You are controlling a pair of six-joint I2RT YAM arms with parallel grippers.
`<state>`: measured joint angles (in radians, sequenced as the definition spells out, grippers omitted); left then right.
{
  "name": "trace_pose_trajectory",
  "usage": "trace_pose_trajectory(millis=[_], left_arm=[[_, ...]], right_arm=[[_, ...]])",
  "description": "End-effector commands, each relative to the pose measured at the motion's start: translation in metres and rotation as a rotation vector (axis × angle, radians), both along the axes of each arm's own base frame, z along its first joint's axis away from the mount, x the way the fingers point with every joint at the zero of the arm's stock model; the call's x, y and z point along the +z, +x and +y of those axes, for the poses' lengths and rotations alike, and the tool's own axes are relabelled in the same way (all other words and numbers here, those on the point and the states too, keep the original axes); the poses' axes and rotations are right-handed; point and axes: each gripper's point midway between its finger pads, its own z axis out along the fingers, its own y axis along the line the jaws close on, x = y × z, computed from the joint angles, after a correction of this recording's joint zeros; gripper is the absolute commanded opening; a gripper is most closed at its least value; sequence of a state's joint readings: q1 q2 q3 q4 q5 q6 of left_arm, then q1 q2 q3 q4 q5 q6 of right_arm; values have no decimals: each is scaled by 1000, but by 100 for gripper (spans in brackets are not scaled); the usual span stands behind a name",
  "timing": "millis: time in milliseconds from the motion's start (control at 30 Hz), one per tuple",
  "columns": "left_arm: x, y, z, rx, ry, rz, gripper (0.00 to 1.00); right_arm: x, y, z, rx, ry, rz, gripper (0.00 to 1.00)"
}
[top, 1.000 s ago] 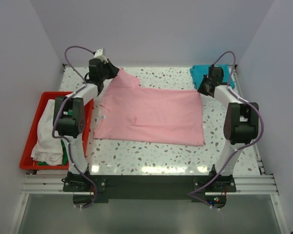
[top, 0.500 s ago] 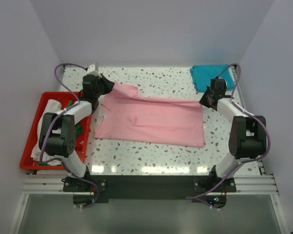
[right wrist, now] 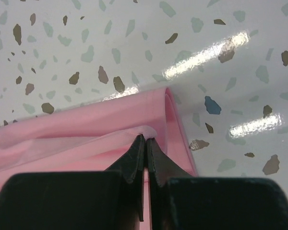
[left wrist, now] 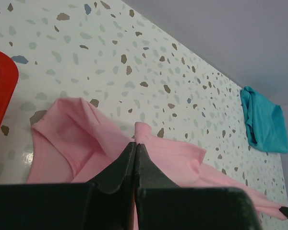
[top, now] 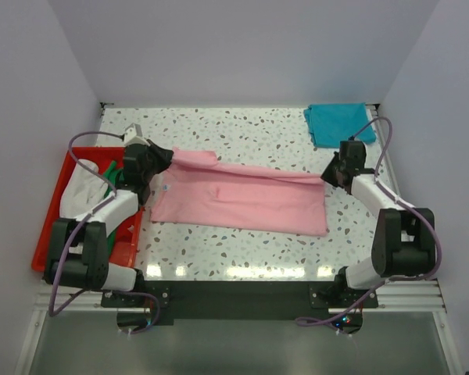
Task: Fold and stack the t-shirts
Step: Fold the tshirt
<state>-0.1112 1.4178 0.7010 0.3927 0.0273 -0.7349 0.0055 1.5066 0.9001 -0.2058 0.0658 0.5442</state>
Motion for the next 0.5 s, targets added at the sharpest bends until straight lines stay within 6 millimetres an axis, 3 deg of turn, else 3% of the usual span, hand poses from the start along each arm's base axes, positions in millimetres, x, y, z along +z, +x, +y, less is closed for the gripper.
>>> trace_pose_trajectory(millis=[0, 300, 333, 433, 467], left_arm=[[18, -9, 15, 83, -25, -43, 0], [-21, -55, 16, 99, -85, 50, 0], [-25, -60, 15, 94, -91, 56, 0], [-33, -76, 14, 84, -102, 66, 0], [-35, -80, 14, 84, -103, 72, 8]], right_arm=[[17, -3, -3, -25, 5, -65, 0], [1, -30, 0, -17, 18, -42, 4], [2, -32, 0, -22, 18, -48, 12], [-5, -43, -1, -28, 16, -34, 24], [-6, -48, -2, -32, 16, -32, 33]])
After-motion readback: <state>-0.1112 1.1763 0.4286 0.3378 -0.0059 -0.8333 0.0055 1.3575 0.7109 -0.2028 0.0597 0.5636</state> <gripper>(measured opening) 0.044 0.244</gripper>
